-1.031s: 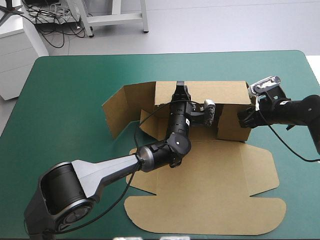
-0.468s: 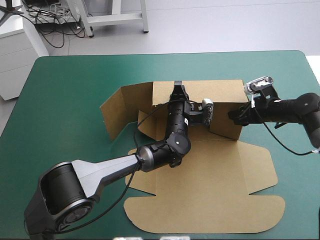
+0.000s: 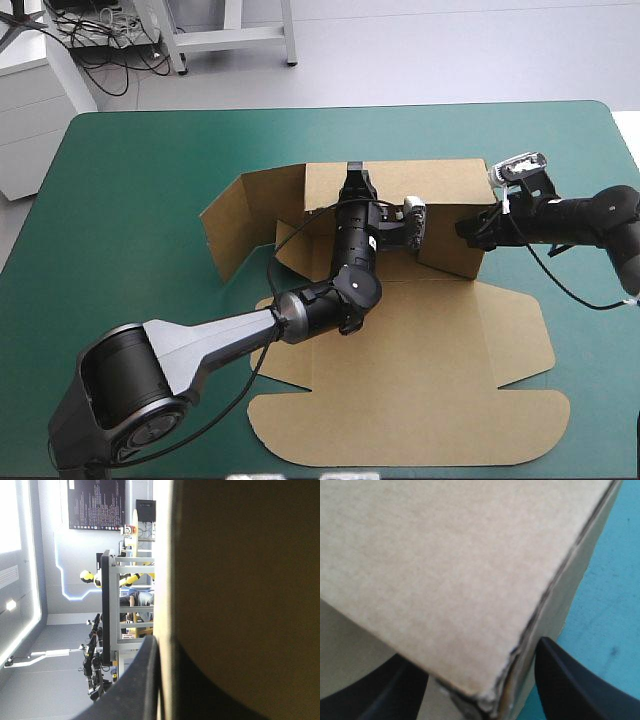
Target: Fold the box
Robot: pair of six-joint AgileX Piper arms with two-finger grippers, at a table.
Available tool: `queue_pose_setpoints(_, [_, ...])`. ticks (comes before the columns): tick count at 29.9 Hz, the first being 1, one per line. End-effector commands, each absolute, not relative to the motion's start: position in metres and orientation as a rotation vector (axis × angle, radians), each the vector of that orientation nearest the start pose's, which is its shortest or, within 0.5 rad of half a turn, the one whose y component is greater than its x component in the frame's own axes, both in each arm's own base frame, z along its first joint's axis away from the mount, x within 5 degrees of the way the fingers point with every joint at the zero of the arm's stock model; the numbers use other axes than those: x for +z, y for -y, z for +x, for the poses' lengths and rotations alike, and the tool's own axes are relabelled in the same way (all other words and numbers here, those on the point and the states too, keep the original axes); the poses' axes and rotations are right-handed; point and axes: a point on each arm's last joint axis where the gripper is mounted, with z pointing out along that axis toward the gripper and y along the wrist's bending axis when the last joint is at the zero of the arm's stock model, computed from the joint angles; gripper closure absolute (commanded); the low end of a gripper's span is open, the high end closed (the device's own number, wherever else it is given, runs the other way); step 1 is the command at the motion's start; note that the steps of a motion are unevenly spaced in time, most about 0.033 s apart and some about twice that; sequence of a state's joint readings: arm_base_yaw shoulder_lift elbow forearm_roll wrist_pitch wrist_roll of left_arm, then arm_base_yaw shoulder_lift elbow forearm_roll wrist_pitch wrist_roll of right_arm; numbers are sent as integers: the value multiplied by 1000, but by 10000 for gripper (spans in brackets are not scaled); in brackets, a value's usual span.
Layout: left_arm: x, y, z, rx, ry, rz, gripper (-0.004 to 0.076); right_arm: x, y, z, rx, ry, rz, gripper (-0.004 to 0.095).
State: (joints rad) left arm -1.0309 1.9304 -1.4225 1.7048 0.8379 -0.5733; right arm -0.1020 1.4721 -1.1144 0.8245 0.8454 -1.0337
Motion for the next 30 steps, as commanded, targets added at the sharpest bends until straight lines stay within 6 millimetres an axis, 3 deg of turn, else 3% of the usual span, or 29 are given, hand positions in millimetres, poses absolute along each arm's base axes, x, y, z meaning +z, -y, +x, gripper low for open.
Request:
queue_pose_setpoints(1, [308,337,274,876,-1184,1244,734,319,-25,309,559,-2191,-532,381])
queue_pose_setpoints(3, [308,337,274,873,-1183,1247,734,316,-23,312,544,-2188,-519,471])
queue_pose_setpoints(7, [308,337,274,872,-1183,1247,734,310,-23,318,528,-2174,-552,882])
queue_pose_setpoints(8, [308,337,274,870,-1182,1248,734,311,-23,318,530,-2165,-560,919])
queue_pose_setpoints(24, [308,337,274,866,-1181,1251,724,312,-31,319,498,-2138,-595,905])
queue_pose_setpoints(27, [307,338,274,863,-1179,1254,661,309,-39,319,447,-2163,-637,905])
queue_pose_setpoints(30, [308,337,274,868,-1182,1249,545,307,-50,319,409,-2176,-661,906])
